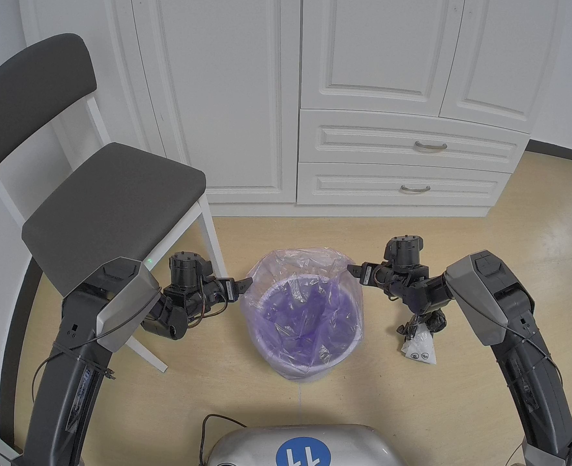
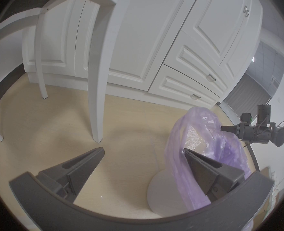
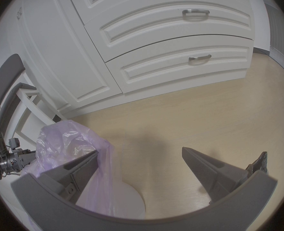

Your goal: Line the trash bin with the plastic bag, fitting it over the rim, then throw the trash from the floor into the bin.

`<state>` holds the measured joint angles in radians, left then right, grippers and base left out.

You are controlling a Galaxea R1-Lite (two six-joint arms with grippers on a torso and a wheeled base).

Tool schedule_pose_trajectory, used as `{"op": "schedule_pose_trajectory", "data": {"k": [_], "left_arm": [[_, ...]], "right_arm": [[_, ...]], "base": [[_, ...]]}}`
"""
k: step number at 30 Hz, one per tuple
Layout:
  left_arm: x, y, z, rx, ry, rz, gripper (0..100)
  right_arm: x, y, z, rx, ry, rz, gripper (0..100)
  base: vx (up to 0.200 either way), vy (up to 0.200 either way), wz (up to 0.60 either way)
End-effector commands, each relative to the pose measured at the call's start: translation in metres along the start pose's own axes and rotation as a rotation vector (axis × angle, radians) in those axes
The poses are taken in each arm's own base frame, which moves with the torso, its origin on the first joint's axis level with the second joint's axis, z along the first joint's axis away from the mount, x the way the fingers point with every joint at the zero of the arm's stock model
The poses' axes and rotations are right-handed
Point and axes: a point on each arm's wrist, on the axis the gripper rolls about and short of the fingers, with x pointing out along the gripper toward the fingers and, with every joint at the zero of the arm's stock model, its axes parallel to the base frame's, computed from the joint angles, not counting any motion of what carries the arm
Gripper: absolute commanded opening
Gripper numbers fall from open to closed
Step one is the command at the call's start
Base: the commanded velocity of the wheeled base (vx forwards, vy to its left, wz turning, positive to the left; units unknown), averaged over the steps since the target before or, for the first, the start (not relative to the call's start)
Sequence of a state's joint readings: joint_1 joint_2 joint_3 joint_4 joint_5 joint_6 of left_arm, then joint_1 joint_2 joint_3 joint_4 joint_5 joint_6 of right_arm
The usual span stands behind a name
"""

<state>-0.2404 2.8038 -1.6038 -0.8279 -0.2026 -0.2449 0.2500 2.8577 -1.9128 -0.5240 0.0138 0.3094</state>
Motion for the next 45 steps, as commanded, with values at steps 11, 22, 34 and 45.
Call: {"op": "schedule_pose_trajectory", "data": {"k": [11,22,34,45], "left_arm": [[-0.002,0.007,-0.016,0.086,0.088,0.124,100],[-0.017,0.008,-0.014,0.115,0.097,0.133,100],[-0.029,0.015,-0.004,0.121,-0.026,0.120,100],[-0.029,0.015,-0.007,0.120,-0.020,0.121,100]], "right_arm": [[0.007,-0.015,-0.017,-0.033,0.107,-0.065,100],[0.001,-0.014,-0.004,-0.065,0.085,-0.087,100],[-0.063,-0.026,0.057,-0.176,0.092,-0.136,100],[-0.091,-0.002,0.024,-0.279,0.217,0.041,100]], "base": [[0.000,0.000,0.00],[0.000,0.000,0.00],[0.000,0.000,0.00],[0.000,0.000,0.00]]}}
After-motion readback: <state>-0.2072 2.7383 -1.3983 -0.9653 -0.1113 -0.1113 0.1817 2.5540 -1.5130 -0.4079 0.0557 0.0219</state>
